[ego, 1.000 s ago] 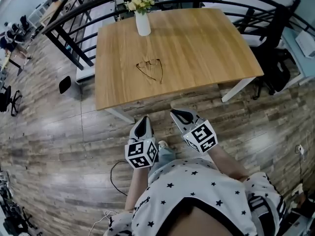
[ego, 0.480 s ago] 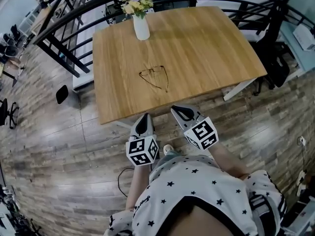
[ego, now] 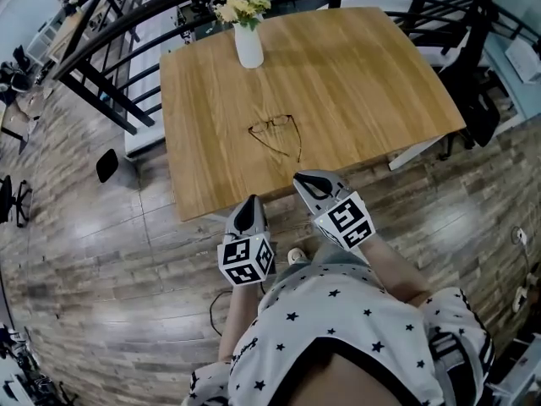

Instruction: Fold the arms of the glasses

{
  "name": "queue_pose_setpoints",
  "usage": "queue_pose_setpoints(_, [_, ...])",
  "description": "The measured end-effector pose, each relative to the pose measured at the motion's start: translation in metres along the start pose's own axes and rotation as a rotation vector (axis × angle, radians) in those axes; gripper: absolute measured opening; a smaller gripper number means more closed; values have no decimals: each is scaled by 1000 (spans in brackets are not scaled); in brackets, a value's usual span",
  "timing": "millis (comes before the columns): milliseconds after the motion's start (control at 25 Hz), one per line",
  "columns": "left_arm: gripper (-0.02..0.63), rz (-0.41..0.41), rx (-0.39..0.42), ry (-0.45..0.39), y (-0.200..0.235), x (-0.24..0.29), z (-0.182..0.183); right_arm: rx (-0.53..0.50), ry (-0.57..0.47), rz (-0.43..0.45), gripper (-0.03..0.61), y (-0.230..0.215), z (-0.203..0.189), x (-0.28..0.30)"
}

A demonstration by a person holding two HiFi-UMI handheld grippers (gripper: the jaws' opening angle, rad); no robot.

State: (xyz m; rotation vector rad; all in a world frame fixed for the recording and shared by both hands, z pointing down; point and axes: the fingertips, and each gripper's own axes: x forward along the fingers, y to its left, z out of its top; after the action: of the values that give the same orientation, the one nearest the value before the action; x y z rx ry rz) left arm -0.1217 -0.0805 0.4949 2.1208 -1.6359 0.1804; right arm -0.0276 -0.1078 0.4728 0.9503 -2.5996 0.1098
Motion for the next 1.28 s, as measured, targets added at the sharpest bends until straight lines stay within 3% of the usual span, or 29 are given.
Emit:
queue_pose_setpoints(240, [6,14,-20,20,13,9,0,-30,60,-12,18,-16,-3,20])
queue_pose_setpoints(680, [6,48,-61,25,34,50,17,-180,165,20,18,-63,-10,78])
queue_pose_setpoints(1280, [6,99,-103,3,59,120,61,-336,308,171,20,-111,-27,168])
